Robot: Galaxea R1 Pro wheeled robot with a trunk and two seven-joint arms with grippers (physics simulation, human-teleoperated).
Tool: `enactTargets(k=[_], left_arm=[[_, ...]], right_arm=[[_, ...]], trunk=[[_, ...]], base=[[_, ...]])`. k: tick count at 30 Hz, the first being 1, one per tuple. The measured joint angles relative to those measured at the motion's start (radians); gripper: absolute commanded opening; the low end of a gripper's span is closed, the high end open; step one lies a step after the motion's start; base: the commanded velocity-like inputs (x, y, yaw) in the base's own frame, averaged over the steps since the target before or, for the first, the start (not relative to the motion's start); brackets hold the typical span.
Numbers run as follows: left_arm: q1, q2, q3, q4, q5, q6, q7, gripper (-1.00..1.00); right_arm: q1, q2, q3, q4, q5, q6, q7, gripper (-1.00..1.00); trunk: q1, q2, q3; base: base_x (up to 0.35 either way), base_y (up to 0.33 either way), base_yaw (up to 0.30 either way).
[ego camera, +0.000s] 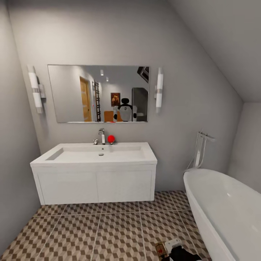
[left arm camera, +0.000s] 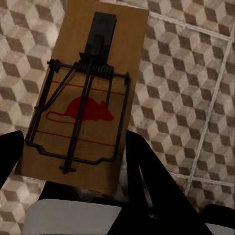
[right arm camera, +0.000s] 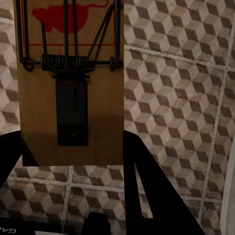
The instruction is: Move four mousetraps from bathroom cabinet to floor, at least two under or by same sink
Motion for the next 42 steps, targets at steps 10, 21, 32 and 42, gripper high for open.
enactTargets(k=[10,21,32,42], left_arm=[[-0.099,-0.019,0.000,-0.003,0.004,0.006,0.081,-1.00],[-0.215,-0.040,0.000,-0.004,0.005,0.105,0.086,-1.00],[-0.280,-0.084,-0.001,-0.005,0.005,0.120,0.084,-1.00],[-0.313,-0.133,-0.001,-0.004,0.004,0.141,0.077,-1.00]], right_arm=[[-0.012,0.003,-0.001,-0.037,0.000,0.013,0.000,-1.00],[-0.121,0.036,-0.001,-0.046,-0.145,0.099,0.000,-1.00],[-0.198,0.041,-0.001,-0.046,-0.241,0.179,-0.001,-1.00],[-0.224,0.060,-0.001,-0.050,-0.247,0.186,-0.002,-1.00]], trunk=[[0.038,-0.070,-0.031],[0.081,-0.147,-0.066],[0.123,-0.224,-0.100],[0.161,-0.294,-0.132]], base=[[0.000,0.000,0.000],[0.000,0.000,0.000],[0.000,0.000,0.000],[0.000,0.000,0.000]])
